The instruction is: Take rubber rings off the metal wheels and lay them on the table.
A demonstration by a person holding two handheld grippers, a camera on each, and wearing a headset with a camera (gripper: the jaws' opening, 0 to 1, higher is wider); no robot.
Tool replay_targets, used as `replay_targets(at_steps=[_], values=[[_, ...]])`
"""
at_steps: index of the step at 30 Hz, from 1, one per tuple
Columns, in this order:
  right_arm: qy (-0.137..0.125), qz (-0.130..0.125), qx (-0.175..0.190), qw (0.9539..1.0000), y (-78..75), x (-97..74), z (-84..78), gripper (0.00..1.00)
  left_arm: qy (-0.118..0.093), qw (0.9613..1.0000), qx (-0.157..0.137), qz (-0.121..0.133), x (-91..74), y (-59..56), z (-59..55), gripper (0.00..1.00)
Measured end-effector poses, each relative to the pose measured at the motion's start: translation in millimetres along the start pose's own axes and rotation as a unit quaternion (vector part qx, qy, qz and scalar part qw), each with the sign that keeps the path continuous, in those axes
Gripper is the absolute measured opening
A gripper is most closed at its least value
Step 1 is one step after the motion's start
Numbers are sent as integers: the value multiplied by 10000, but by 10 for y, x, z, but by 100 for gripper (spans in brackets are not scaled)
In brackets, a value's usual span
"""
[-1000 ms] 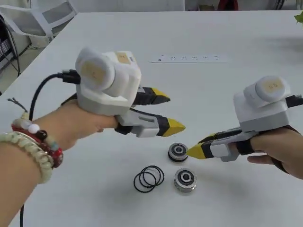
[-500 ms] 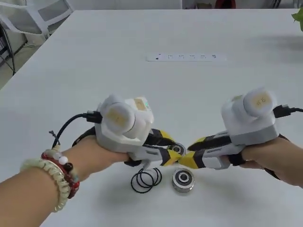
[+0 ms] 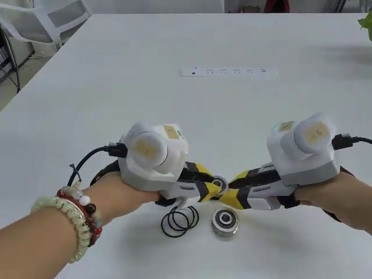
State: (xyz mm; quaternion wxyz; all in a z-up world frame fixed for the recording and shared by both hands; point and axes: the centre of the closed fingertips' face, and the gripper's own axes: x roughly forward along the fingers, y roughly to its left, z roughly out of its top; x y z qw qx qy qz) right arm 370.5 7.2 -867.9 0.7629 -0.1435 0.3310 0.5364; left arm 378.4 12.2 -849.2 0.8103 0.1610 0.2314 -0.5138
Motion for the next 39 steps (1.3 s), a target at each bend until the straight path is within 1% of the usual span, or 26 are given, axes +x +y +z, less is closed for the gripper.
replay_targets(at_steps=[1,2,6,13,15,16,17,18,21,23,24,25,26,27,28,29,30,32,33,34,35,37,38,39], values=[[54,22,-62,10000,8,-13,-16,11,-4,10000,-10,9,0,-1,0,14],[40,15,-70,10000,10,-13,-13,10,-6,10000,-27,22,1,3,-3,14],[66,-27,-170,9998,13,-8,-9,9,-12,9999,-101,74,-3,-2,-7,14],[86,-82,-267,9996,25,-13,-6,8,-18,9999,-104,100,-19,-6,-11,14],[102,-88,-248,9996,25,-18,-12,4,-30,9999,-109,101,-20,-3,-11,14],[137,-357,-307,9988,-72,-34,-25,0,-35,9999,-105,99,-24,-4,-11,14],[173,-237,-320,9991,-35,-21,-49,0,-44,9999,-110,74,-24,-14,-12,14],[154,-205,-283,9993,-25,-16,-47,0,-50,9999,-95,63,-23,-23,-11,14],[150,-225,-206,9994,-18,-23,-48,0,-35,9999,-66,78,-23,-21,-12,14],[132,-249,168,9995,-27,-23,-48,0,-26,10000,-21,77,-25,-16,-13,14],[80,-252,610,9978,-39,-28,-40,0,-21,10000,2,76,-26,-16,-13,14],[66,-222,969,9950,-42,-36,-35,0,-19,10000,0,76,-27,-16,-14,14],[75,-221,1338,9907,-58,-47,-47,0,-16,10000,-3,77,-28,-15,-14,14],[2,-156,1735,9847,-56,-61,-35,0,-15,10000,-4,83,-30,-15,-16,14],[-67,-114,1923,9812,-65,-72,-30,0,-13,10000,-1,87,-30,-13,-16,14],[-225,-126,2107,9772,-86,-92,-1,0,-11,10000,8,89,-31,-12,-17,14],[-280,4,2270,9735,-56,-109,16,0,-12,10000,6,91,-31,-10,-16,13],[-556,203,2665,9620,-32,-134,108,0,-16,10000,-1,91,-30,-9,-15,13],[-395,174,2805,9589,-27,-138,50,0,-19,9999,-10,104,-31,-4,-15,13],[-424,167,2673,9625,-44,-131,47,0,-17,9999,-7,105,-31,-6,-16,13],[-466,193,2641,9632,-22,-128,69,0,0,9999,53,114,-31,-6,-17,13],[-401,228,2603,9644,14,-132,79,0,35,9999,116,113,-30,-12,-14,13],[-392,221,2546,9660,27,-133,89,0,42,9998,124,117,-29,-9,-13,13],[-402,254,2398,9697,54,-137,115,0,46,9999,87,119,-29,-4,-15,13]])
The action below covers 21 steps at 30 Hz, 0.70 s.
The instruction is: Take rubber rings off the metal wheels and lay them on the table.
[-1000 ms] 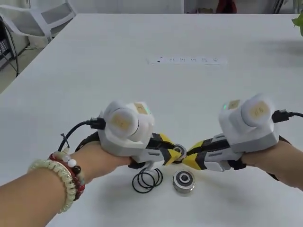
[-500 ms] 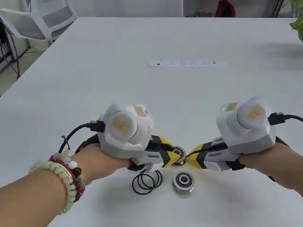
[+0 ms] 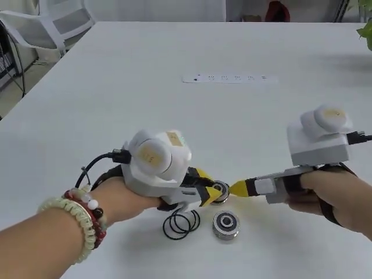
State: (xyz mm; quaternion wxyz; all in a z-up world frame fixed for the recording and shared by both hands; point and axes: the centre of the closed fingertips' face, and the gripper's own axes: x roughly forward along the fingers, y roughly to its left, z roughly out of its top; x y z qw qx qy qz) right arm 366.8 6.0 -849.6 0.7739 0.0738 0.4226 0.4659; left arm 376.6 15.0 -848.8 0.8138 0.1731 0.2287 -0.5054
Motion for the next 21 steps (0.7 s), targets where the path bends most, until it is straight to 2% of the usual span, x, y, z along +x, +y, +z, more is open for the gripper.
replay_targets(at_steps=[3,11,12,14,15,16,18,19,21], values=[[24,76,-75,9999,80,33,9,0,-44,10000,-76,13,1,1,-2,13],[19,97,-235,9997,114,35,43,0,-20,10000,-63,68,6,4,-3,13],[-46,173,-261,9995,129,32,65,0,-21,10000,-66,68,6,4,-2,13],[-244,444,-29,9987,207,32,128,0,-31,10000,-64,62,6,3,-1,13],[-255,696,206,9970,281,31,142,0,-48,9999,-74,61,6,4,-2,13],[-195,469,-46,9987,213,51,123,0,-58,9999,-63,60,6,6,-2,13],[-128,490,-177,9986,247,59,113,0,-80,9999,-69,58,4,8,-3,13],[-250,583,-152,9979,282,54,155,0,-81,9999,-66,51,2,4,1,13],[-159,292,-235,9992,186,46,137,0,-81,9999,-72,47,1,3,5,13]])
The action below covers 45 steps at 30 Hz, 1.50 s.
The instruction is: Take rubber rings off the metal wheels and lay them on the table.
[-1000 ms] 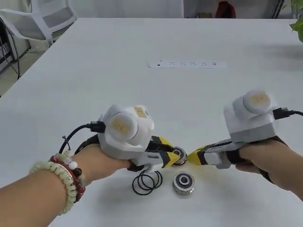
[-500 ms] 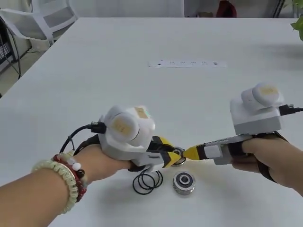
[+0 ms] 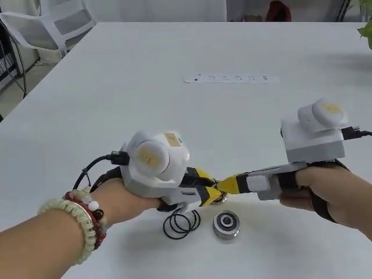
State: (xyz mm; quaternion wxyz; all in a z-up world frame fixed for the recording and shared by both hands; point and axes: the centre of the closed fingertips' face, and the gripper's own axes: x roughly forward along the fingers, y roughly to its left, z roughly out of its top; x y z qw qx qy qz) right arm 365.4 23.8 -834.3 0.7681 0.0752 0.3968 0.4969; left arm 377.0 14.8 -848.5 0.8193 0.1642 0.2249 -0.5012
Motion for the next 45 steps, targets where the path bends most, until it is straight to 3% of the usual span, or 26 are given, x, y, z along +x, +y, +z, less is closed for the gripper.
replay_targets(at_steps=[7,11,15,18,23,31,37,45], values=[[247,-240,-19,9994,-96,4,-103,0,119,9999,59,-86,-7,-8,9,14],[236,-279,35,9993,-106,-4,-95,0,132,9995,142,-234,-50,-40,32,17],[91,-285,160,9994,-113,-37,-31,0,47,9991,161,-399,-145,-63,131,25],[2,-260,254,9993,-87,-52,11,0,-57,9985,239,-491,-259,-56,228,29],[-169,-49,265,9995,59,-51,119,0,-86,9986,326,-411,-454,25,337,37],[-96,233,160,9996,240,0,123,0,-331,9985,374,-218,-908,44,482,47],[154,450,154,9987,352,67,20,0,-375,9987,345,98,-1242,65,399,51],[461,515,102,9976,394,141,-130,0,-332,9976,-31,599,-1640,106,98,55]])
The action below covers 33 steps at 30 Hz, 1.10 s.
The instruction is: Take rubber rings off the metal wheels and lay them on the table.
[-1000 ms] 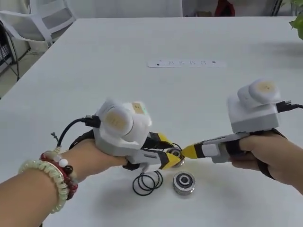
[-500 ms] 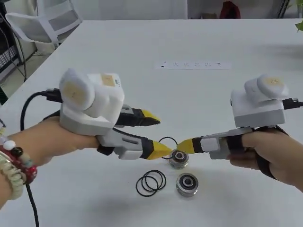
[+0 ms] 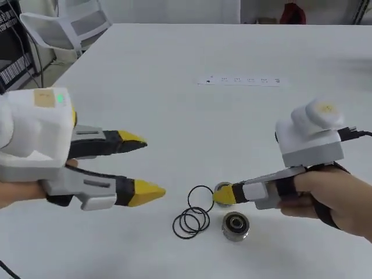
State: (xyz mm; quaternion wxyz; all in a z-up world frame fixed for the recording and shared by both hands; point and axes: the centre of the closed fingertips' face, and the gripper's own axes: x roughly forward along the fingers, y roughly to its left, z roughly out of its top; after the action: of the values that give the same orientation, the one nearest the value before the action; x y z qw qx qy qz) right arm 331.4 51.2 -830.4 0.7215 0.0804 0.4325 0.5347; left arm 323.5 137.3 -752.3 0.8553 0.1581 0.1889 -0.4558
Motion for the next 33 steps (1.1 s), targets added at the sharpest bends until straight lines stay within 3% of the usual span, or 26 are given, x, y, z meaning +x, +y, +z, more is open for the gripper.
replay_targets(at_steps=[6,13,17,24,33], values=[[276,-36,-37,9996,-15,59,-130,0,233,9986,-336,326,-195,-2,-348,58],[484,-245,-378,9978,-66,100,-202,1,244,9951,-788,548,-338,-78,-591,59],[604,-391,-546,9959,-82,96,-224,10,193,9927,-945,718,-416,-53,-634,59],[649,-638,-933,9915,-97,3,-175,14,1,9889,-1152,933,-508,-27,-645,60],[158,-636,-1168,9910,85,-264,38,27,-11,9875,-1214,1002,-568,-62,-668,63]])
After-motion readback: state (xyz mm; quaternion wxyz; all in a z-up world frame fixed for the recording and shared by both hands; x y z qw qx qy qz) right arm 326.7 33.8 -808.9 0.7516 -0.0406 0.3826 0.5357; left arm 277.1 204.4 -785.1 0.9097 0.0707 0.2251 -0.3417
